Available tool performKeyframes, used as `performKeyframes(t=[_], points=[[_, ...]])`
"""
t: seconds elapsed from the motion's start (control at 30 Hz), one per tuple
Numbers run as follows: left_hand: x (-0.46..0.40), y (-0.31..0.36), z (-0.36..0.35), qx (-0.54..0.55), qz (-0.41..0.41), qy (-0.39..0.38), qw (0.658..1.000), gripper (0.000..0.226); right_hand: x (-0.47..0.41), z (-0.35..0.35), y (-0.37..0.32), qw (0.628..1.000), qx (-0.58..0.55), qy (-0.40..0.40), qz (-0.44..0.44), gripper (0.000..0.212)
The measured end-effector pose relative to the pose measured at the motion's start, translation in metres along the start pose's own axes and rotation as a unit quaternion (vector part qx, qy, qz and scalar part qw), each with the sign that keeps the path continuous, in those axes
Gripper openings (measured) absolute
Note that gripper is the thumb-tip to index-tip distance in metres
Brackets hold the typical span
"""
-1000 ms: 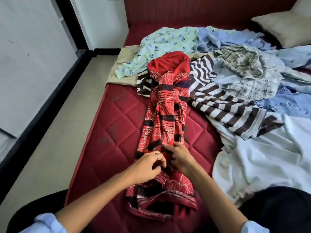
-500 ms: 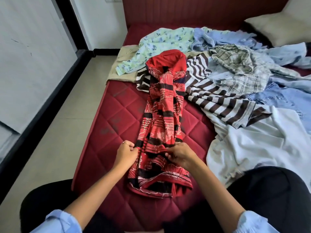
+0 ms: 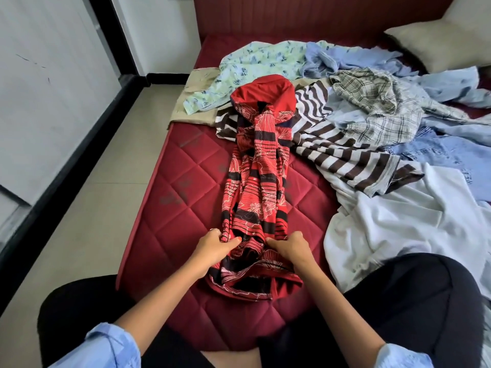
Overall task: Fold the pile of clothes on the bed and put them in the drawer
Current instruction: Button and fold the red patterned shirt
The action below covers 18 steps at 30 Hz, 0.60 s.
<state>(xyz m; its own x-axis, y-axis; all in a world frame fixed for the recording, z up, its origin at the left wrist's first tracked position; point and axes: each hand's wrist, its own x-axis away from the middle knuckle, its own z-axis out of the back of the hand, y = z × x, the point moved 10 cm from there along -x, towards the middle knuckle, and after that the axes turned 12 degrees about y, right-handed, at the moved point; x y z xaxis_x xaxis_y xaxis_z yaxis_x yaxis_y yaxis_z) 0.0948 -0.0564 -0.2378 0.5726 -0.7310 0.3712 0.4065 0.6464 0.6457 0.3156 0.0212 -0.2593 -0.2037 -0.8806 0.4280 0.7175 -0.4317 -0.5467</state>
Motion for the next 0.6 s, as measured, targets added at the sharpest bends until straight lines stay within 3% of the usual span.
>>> performKeyframes(t=[0.1, 0.17, 0.2, 0.3, 0.43, 0.5, 0.6], points=[[-0.001, -0.008, -0.012, 0.099, 0.057, -0.010, 0.993, 0.025, 0.003, -0.007, -0.004, 0.999, -0.028, -0.021, 0.009, 0.042], [0.002, -0.014, -0.018, 0.159, 0.106, -0.030, 0.981, 0.014, 0.005, -0.008, -0.008, 0.999, -0.045, -0.012, 0.022, 0.035], [0.005, -0.016, -0.021, 0.180, 0.122, -0.051, 0.975, 0.005, 0.008, -0.009, -0.010, 0.997, -0.077, -0.017, 0.023, 0.033], [0.018, -0.014, -0.025, 0.234, 0.152, -0.099, 0.955, 0.008, 0.021, -0.009, -0.011, 0.980, -0.193, -0.055, -0.001, 0.017], [0.051, -0.008, -0.027, 0.283, 0.178, -0.153, 0.930, 0.007, 0.044, 0.019, -0.015, 0.973, -0.214, -0.082, 0.038, 0.016], [0.068, -0.005, -0.024, 0.275, 0.162, -0.145, 0.937, 0.021, 0.059, 0.039, -0.011, 0.971, -0.214, -0.088, 0.054, 0.017], [0.104, 0.003, -0.007, 0.246, 0.067, -0.101, 0.962, 0.068, 0.083, 0.064, 0.013, 0.972, -0.205, -0.102, 0.045, 0.025]])
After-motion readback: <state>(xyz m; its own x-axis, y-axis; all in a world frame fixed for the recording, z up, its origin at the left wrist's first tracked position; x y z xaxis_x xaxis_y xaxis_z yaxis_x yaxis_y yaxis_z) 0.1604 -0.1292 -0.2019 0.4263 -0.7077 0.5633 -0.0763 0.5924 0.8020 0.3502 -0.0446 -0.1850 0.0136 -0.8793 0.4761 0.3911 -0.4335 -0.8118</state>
